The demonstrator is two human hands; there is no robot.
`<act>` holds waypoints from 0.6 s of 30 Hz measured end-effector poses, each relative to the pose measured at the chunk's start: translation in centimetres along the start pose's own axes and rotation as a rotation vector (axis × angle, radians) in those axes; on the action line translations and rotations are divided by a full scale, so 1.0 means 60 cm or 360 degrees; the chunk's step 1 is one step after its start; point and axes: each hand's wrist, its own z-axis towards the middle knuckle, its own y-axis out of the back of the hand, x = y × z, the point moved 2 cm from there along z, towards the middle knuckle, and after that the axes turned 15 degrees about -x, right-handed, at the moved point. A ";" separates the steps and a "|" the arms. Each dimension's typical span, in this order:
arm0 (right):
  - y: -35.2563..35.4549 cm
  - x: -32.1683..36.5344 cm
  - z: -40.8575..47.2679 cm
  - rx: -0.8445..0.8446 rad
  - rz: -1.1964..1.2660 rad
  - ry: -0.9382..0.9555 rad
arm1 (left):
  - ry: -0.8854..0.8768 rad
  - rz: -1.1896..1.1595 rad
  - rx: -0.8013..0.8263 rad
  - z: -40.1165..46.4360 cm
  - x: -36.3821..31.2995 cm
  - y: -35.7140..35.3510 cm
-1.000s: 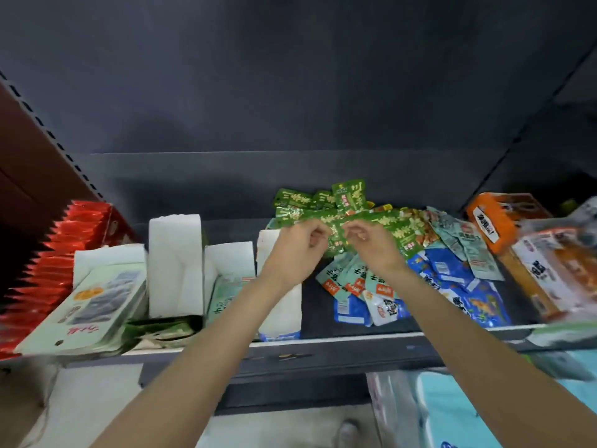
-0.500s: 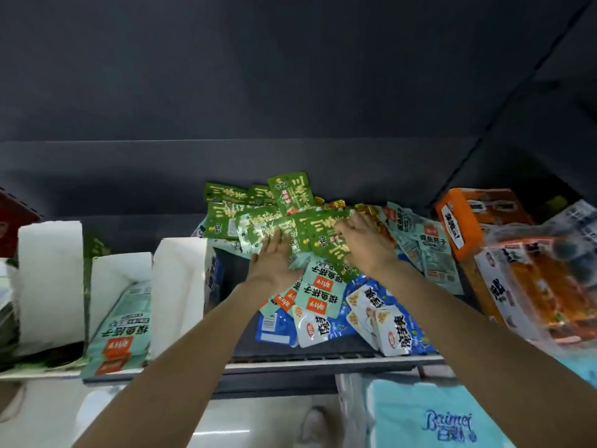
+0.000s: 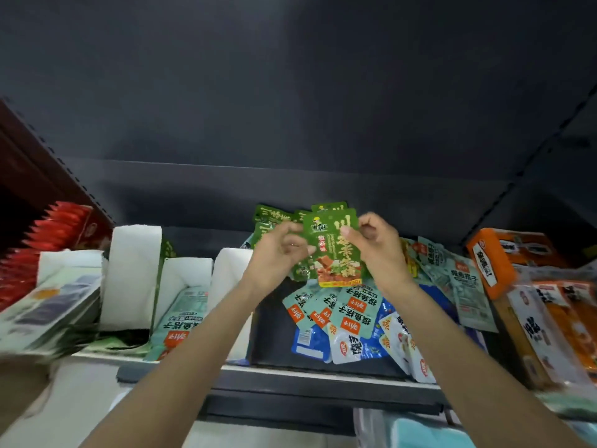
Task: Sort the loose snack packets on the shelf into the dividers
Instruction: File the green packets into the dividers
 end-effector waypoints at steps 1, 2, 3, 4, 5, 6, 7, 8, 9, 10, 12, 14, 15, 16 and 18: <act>-0.017 0.013 -0.013 0.0019 0.0043 -0.0012 | -0.0088 0.0069 -0.0009 -0.005 -0.007 0.025; -0.036 0.027 -0.025 0.0054 0.0044 -0.0011 | -0.0182 0.0136 -0.0033 -0.009 -0.009 0.052; -0.056 0.042 -0.037 0.0102 0.0035 0.0004 | -0.0262 0.0159 -0.0070 -0.013 -0.011 0.081; -0.078 0.057 -0.051 0.0169 0.0035 0.0024 | -0.0309 0.0163 -0.0116 -0.019 -0.012 0.111; -0.101 0.073 -0.067 0.0248 0.0027 0.0053 | -0.0340 0.0154 -0.0167 -0.026 -0.013 0.144; -0.125 0.087 -0.082 0.0307 0.0010 0.0094 | -0.0371 0.0137 -0.0220 -0.033 -0.017 0.176; -0.149 0.099 -0.096 0.0332 -0.0020 0.0144 | -0.0412 0.0125 -0.0260 -0.040 -0.018 0.208; -0.173 0.109 -0.110 0.0328 -0.0049 0.0189 | -0.0451 0.0133 -0.0280 -0.047 -0.020 0.239; -0.198 0.119 -0.126 0.0314 -0.0085 0.0232 | -0.0486 0.0163 -0.0292 -0.052 -0.019 0.271; -0.223 0.127 -0.142 0.0300 -0.0112 0.0272 | -0.0516 0.0215 -0.0302 -0.057 -0.016 0.303; -0.271 0.137 -0.175 0.0281 -0.0156 0.0335 | -0.0576 0.0326 -0.0322 -0.065 -0.005 0.366; -0.317 0.144 -0.209 0.0282 -0.0153 0.0367 | -0.0627 0.0429 -0.0355 -0.075 0.009 0.425; -0.339 0.146 -0.225 0.0282 -0.0148 0.0357 | -0.0653 0.0466 -0.0367 -0.082 0.014 0.450; -0.359 0.147 -0.240 0.0281 -0.0138 0.0333 | -0.0676 0.0503 -0.0366 -0.089 0.021 0.471; -0.392 0.142 -0.266 0.0266 -0.0127 0.0272 | -0.0664 0.0612 -0.0349 -0.098 0.035 0.502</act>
